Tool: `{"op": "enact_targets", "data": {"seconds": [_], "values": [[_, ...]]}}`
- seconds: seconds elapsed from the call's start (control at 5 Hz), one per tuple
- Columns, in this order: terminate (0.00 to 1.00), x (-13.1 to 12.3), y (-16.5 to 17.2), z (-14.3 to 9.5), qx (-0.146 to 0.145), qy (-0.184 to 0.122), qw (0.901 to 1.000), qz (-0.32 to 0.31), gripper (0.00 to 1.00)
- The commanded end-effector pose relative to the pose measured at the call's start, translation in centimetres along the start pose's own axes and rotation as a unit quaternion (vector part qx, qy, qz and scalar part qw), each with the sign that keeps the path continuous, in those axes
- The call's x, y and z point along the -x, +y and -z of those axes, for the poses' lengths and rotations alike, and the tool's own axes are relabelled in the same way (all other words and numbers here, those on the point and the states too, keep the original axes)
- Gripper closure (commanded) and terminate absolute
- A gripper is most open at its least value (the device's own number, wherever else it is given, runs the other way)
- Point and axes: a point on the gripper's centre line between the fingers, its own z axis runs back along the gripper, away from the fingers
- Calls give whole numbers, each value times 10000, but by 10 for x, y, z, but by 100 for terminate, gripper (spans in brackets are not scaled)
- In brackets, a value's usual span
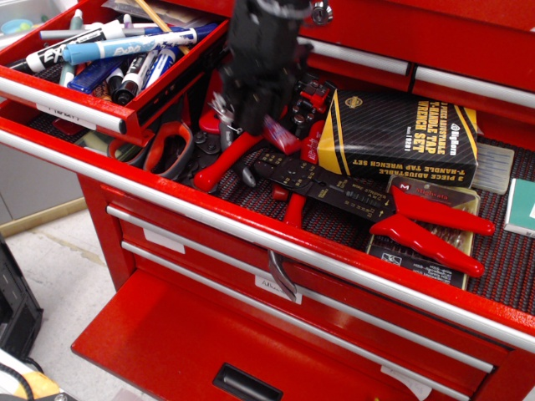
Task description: Pick up glue and put into drawer
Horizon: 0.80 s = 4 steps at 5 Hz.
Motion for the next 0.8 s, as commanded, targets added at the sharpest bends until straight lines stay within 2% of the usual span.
{"op": "enact_targets", "data": {"seconds": [0.0,0.2,0.4,0.6], "values": [[0,-94,34,-33,177,-754,9854,1518,100],[0,-140,35,-31,231,-842,9695,2291,100],[0,-159,28,-32,402,-881,9603,2615,100],[0,-159,28,-32,402,-881,9603,2615,0]]}}
